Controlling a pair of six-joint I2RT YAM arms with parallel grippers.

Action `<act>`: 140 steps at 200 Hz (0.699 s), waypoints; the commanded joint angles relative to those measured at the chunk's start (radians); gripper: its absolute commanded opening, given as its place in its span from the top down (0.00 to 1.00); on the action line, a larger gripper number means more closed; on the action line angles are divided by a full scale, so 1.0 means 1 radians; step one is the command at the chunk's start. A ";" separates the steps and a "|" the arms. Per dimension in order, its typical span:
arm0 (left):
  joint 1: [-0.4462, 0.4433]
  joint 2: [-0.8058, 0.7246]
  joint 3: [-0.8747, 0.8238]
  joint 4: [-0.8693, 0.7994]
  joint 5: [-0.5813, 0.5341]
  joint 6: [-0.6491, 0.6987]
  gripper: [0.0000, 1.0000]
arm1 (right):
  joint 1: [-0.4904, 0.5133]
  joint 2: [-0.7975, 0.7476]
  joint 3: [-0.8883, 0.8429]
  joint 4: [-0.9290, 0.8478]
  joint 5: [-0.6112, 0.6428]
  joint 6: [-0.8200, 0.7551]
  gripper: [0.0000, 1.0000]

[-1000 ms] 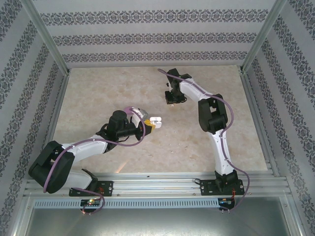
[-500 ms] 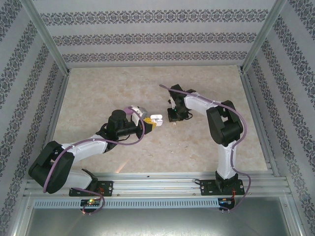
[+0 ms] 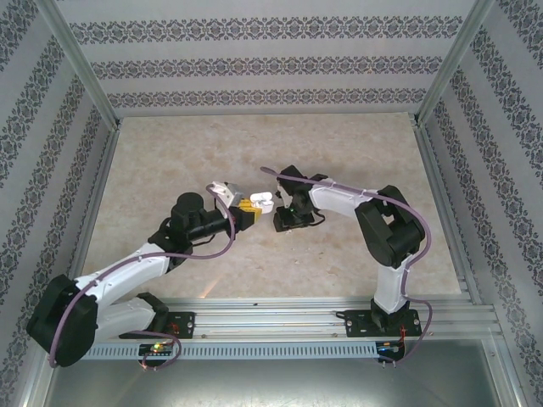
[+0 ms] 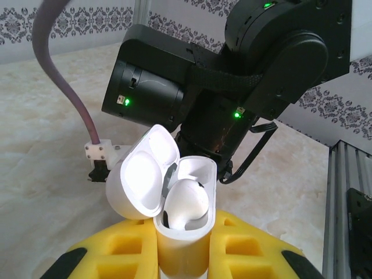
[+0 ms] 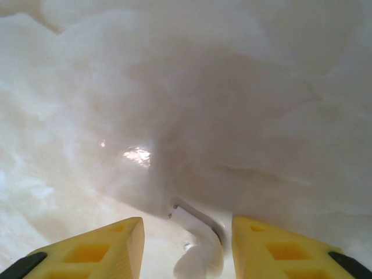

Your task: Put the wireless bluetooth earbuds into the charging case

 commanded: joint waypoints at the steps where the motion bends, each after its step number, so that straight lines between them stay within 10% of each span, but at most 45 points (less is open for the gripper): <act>1: -0.005 -0.051 -0.018 -0.088 -0.030 0.034 1.00 | 0.060 -0.034 0.005 -0.024 -0.029 0.032 0.56; 140: -0.009 -0.299 -0.113 -0.239 -0.089 0.015 1.00 | 0.231 -0.042 0.012 0.049 0.028 0.196 0.69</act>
